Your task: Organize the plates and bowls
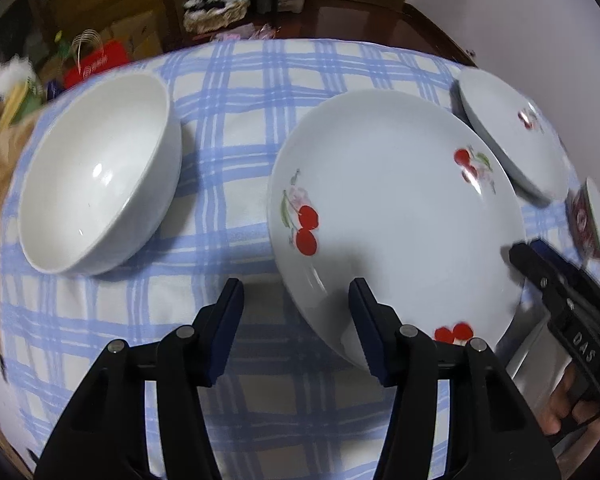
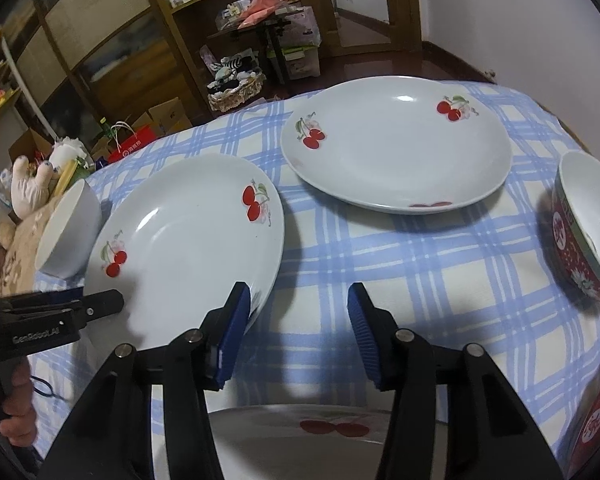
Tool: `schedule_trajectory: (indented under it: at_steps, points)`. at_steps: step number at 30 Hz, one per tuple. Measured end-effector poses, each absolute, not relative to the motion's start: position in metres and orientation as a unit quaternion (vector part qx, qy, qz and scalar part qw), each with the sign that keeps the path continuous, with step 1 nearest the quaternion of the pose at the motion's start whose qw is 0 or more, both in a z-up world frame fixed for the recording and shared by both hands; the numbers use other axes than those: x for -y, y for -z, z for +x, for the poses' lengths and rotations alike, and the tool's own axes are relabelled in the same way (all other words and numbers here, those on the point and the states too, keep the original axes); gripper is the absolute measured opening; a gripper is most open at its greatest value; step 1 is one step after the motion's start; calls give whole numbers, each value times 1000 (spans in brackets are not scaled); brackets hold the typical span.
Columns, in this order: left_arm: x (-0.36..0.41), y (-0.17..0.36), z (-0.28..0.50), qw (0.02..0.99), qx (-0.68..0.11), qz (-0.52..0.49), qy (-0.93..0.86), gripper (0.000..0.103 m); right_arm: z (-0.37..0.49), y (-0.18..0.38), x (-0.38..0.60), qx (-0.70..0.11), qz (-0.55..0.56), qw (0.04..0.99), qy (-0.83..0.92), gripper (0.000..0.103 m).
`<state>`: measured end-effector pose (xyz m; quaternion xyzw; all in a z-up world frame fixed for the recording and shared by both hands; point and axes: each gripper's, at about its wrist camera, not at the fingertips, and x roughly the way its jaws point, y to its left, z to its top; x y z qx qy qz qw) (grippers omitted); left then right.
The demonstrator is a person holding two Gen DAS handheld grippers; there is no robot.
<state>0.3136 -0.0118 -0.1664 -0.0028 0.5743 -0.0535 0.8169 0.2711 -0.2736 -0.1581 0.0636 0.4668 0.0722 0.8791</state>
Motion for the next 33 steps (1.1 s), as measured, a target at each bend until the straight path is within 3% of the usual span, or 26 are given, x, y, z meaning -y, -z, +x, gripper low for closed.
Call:
schedule_trajectory:
  at_steps: [2, 5, 9, 24, 25, 27, 33]
  points:
    - [15, 166, 314, 817, -574, -5, 58, 42, 270, 157, 273, -465, 57, 881, -73, 53]
    - [16, 167, 316, 817, -572, -26, 70, 27, 269, 156, 271, -461, 60, 881, -91, 38]
    - [10, 166, 315, 821, -565, -52, 70, 22, 266, 155, 265, -448, 57, 885, -116, 14]
    - [-3, 151, 304, 810, -571, -101, 88, 16, 250, 139, 268, -443, 82, 886, -107, 13]
    - [-3, 149, 303, 811, -570, -101, 87, 16, 247, 136, 269, -440, 86, 887, -108, 12]
    - [-4, 144, 299, 814, -564, -107, 87, 16, 238, 126, 267, -426, 87, 891, -134, 1]
    - [6, 138, 295, 813, -569, -94, 83, 13, 225, 107, 215, -421, 12, 895, -146, 1]
